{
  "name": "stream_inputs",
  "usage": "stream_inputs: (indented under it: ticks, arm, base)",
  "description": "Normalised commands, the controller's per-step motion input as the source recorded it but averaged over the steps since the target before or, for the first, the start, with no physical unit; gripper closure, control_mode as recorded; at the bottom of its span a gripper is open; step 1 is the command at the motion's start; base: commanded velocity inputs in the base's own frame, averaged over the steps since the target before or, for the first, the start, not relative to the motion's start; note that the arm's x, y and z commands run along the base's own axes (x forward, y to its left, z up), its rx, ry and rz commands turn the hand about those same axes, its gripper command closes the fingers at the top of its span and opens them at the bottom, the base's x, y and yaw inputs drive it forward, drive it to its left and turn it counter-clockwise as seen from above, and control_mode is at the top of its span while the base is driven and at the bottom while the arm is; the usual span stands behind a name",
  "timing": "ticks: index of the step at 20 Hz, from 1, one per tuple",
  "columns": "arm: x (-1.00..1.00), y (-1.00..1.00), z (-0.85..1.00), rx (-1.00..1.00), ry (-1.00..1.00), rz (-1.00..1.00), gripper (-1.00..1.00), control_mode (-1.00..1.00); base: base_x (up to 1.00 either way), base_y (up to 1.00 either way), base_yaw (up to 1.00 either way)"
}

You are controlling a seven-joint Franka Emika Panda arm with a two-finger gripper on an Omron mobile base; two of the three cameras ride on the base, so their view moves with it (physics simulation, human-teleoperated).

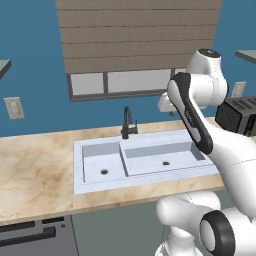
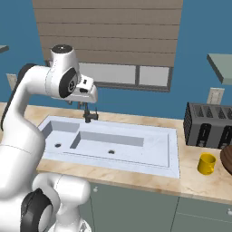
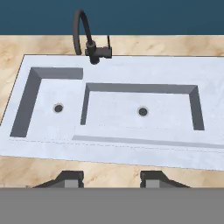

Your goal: Pick the mug and place it in the sink. Pick the bowl and place it in the open cabinet and then close the cabinet.

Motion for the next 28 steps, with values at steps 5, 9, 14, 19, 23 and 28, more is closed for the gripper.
stream_inputs:
  ticks: [5,9,14,19,23,28]
  arm:
    - [-0.14,-0.15,0.0,0.0,0.0,0.0,-1.0,-1.0]
    - [-0.24,-0.46,0.0,0.0,0.0,-0.03,-1.0,-1.0]
    - [-0.31,-0.61,0.0,-0.01,0.0,-0.05,-1.0,-1.0]
    - [-0.37,-0.6,-0.02,-0.05,0.0,-0.04,-1.0,-1.0]
    - [-0.11,-0.71,-0.01,-0.04,0.0,-0.03,-1.0,-1.0]
    - [-0.02,-0.87,-0.13,0.0,0.0,-0.04,-1.0,-1.0]
  base:
    - [0.0,0.0,0.0]
    - [0.0,0.0,0.0]
    - [0.0,0.0,0.0]
    - [0.0,0.0,0.0]
    - [0.0,0.0,0.0]
    - [0.0,0.0,0.0]
